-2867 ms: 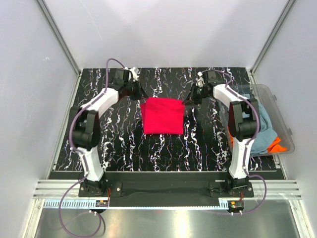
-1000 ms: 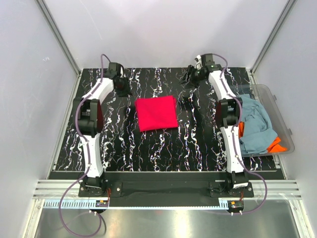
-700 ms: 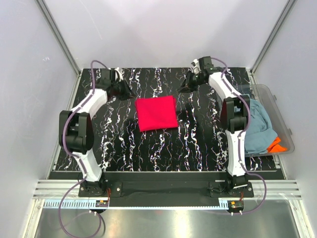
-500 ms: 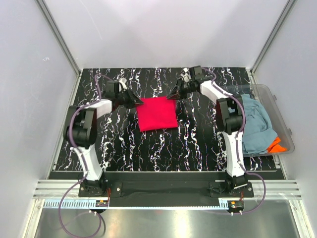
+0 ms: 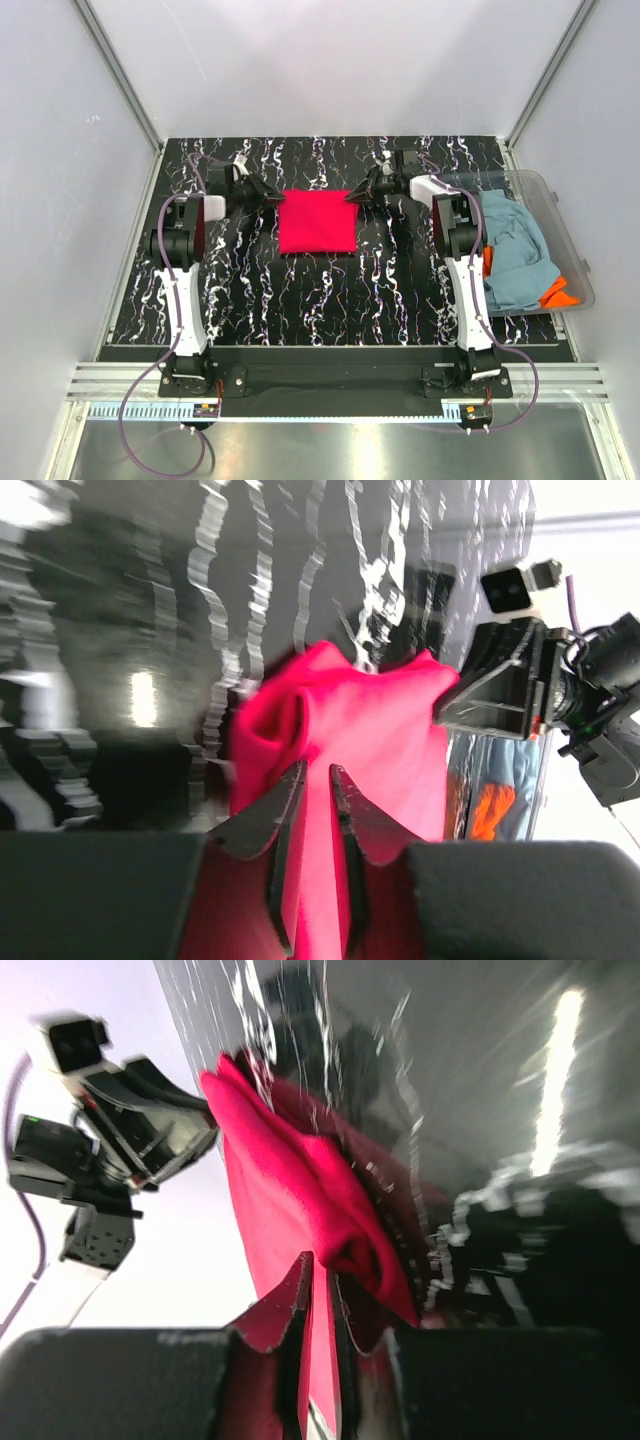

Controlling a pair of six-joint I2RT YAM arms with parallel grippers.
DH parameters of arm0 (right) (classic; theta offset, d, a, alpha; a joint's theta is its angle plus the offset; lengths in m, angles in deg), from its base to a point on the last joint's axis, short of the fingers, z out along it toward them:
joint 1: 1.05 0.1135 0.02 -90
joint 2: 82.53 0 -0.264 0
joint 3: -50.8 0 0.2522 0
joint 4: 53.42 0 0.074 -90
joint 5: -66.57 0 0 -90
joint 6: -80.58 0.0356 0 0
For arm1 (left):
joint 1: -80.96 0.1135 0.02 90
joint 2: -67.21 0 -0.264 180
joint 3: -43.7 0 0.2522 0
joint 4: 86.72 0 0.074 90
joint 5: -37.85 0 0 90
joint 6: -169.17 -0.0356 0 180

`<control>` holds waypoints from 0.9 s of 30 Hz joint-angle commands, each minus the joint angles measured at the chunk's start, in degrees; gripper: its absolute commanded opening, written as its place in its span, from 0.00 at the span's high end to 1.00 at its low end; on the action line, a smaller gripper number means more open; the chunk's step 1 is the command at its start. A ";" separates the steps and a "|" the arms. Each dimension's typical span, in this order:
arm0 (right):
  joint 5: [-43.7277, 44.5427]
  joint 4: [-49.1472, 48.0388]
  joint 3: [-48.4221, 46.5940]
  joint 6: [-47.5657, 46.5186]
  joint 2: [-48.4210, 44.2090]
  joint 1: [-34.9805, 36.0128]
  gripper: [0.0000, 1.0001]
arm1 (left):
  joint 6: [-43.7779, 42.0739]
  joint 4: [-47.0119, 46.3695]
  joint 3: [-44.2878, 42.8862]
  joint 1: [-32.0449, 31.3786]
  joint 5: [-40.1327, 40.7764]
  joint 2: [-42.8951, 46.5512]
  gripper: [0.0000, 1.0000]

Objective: Fold and stack the t-shirts
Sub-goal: Fold the tshirt, then neatly place the folded tshirt to the corner

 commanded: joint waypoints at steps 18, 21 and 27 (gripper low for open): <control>16.44 48.43 -23.86 -18.35 -11.95 -2.37 0.32 | -22.63 22.37 -1.39 -1.63 20.12 18.19 0.12; 18.81 47.84 -10.80 -23.52 -23.01 -1.93 0.30 | -26.95 22.63 -2.80 -2.25 14.87 14.95 0.13; 20.75 45.12 13.21 -27.15 -45.87 -1.23 0.29 | -29.69 21.85 -6.14 -2.68 12.82 9.32 0.17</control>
